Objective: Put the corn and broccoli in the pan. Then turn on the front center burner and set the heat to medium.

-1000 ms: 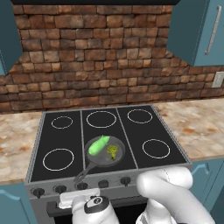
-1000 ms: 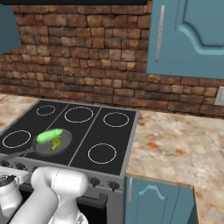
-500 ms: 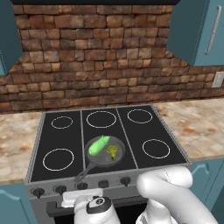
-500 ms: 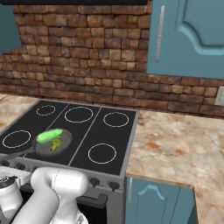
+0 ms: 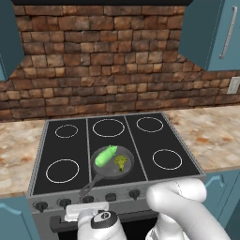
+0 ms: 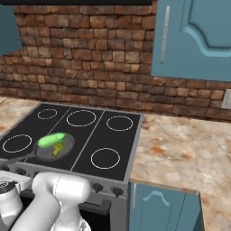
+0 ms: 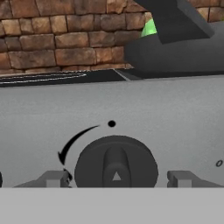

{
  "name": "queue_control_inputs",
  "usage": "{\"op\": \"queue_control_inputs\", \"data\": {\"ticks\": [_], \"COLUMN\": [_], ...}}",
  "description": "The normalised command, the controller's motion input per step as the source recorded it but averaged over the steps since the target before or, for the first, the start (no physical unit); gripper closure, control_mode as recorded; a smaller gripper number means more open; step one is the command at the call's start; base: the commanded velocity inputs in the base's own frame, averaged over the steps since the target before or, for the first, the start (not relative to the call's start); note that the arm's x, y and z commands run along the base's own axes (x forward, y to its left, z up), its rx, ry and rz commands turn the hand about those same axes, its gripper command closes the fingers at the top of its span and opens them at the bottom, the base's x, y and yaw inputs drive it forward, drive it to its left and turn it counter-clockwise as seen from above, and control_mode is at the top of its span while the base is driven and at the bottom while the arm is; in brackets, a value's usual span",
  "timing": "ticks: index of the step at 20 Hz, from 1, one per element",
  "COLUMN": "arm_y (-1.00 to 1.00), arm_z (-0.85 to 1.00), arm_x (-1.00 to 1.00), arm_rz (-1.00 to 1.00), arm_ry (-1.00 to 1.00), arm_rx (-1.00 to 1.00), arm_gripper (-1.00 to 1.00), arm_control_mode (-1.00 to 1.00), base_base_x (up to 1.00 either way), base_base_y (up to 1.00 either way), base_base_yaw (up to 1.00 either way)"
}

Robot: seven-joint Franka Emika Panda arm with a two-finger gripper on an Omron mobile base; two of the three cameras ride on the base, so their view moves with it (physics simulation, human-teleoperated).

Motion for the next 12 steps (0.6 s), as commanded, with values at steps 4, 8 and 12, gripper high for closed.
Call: {"op": "queue_control_inputs", "data": {"ticks": [4, 8, 12], "arm_y": [0.0, 0.0, 0.0], "arm_z": [0.0, 0.0, 0.0], "arm_x": [0.0, 0.0, 0.0], "arm_rz": [0.0, 0.0, 0.0], "arm_ry": [0.0, 0.0, 0.0], "arm_rx": [0.0, 0.0, 0.0], "arm_gripper": [-1.0, 1.0, 1.0], "arm_control_mode": [-1.0, -1.0, -1.0], "base_base_x": [0.0, 0.0, 0.0], "base_base_y": [0.0, 0.0, 0.0], "base_base_yaw": [0.0, 0.0, 0.0]}}
